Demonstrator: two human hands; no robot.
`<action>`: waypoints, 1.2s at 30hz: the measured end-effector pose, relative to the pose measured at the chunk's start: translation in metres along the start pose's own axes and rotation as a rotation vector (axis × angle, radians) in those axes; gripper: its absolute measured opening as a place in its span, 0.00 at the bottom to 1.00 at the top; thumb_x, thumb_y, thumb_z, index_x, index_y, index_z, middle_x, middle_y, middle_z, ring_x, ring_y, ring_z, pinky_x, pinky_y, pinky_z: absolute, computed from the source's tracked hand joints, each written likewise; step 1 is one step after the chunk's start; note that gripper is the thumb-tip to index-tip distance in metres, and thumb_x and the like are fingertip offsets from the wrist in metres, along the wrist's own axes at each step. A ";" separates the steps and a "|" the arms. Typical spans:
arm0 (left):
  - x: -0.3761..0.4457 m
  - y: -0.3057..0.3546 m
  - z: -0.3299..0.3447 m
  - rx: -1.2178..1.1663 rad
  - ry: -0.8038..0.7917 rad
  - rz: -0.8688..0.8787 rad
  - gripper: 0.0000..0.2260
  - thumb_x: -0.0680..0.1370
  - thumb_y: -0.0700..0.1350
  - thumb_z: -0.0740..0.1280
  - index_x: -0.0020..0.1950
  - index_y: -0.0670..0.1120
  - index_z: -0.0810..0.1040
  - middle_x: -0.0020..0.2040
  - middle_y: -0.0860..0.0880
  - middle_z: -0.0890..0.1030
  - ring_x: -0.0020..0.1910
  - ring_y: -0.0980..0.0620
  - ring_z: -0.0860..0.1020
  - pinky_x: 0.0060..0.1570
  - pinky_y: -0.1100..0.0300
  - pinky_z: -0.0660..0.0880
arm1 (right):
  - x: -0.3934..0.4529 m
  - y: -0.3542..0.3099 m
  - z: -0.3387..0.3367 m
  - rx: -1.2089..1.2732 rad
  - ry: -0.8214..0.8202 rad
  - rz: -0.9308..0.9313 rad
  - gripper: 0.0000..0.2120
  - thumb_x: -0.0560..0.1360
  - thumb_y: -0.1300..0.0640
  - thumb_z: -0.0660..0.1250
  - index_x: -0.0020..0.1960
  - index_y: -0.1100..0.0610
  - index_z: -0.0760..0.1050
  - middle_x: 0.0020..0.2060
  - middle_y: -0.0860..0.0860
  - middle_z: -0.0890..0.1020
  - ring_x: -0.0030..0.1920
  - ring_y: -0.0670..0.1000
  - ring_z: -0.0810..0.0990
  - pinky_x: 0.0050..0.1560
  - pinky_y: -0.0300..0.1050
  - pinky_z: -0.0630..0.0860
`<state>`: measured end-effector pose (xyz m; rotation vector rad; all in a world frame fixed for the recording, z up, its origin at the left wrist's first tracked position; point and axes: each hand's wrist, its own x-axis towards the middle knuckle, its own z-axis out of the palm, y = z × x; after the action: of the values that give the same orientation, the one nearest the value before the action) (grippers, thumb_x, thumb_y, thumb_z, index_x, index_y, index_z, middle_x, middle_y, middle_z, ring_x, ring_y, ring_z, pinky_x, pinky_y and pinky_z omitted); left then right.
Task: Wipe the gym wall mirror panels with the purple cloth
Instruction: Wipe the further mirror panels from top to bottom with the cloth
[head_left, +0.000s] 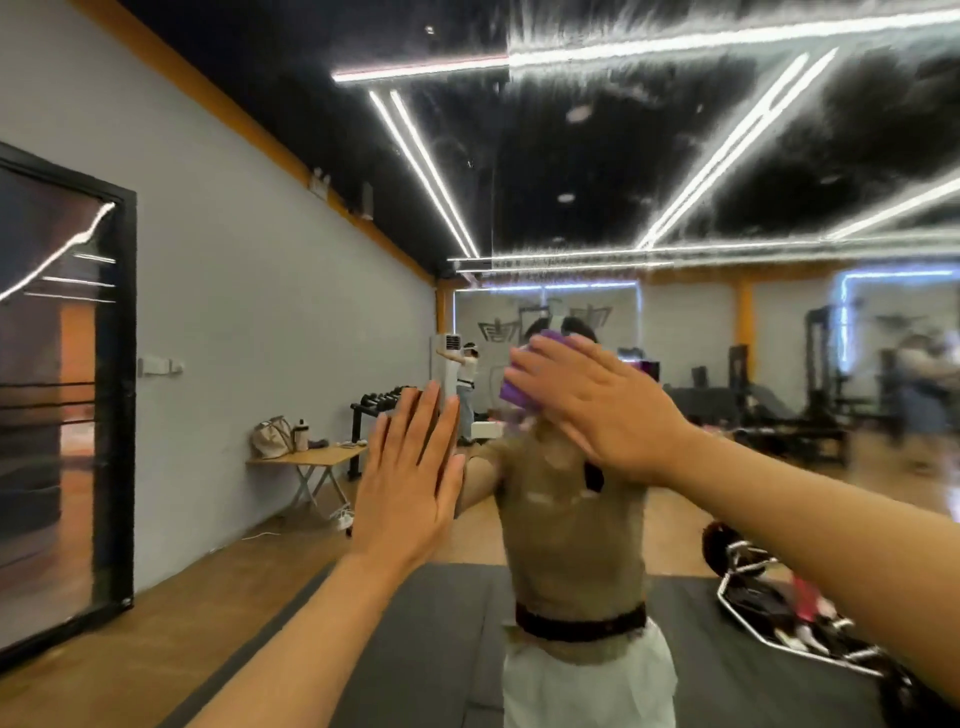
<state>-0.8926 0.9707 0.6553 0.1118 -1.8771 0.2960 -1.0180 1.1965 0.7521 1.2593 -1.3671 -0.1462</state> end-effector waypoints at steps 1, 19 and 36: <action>0.000 -0.001 0.004 -0.004 0.019 -0.001 0.27 0.84 0.53 0.51 0.83 0.46 0.54 0.83 0.46 0.52 0.82 0.48 0.48 0.78 0.48 0.47 | 0.011 0.012 -0.004 0.002 0.015 0.029 0.25 0.83 0.51 0.53 0.79 0.54 0.62 0.78 0.54 0.66 0.79 0.56 0.61 0.79 0.55 0.53; 0.002 0.006 0.026 -0.064 0.184 -0.019 0.27 0.84 0.57 0.44 0.82 0.52 0.46 0.82 0.52 0.43 0.81 0.53 0.41 0.77 0.58 0.33 | -0.062 -0.089 0.033 -0.011 0.044 -0.070 0.25 0.82 0.49 0.54 0.79 0.48 0.61 0.77 0.48 0.66 0.79 0.49 0.58 0.79 0.49 0.50; 0.004 -0.013 0.029 -0.091 0.301 0.076 0.25 0.84 0.51 0.51 0.81 0.49 0.61 0.81 0.50 0.59 0.81 0.52 0.55 0.77 0.52 0.50 | 0.074 0.009 -0.012 0.065 0.135 0.335 0.28 0.81 0.49 0.48 0.81 0.49 0.58 0.80 0.50 0.61 0.81 0.51 0.54 0.77 0.41 0.39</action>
<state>-0.9178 0.9510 0.6525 -0.0634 -1.5951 0.2633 -0.9912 1.1542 0.8088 1.0559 -1.4526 0.2133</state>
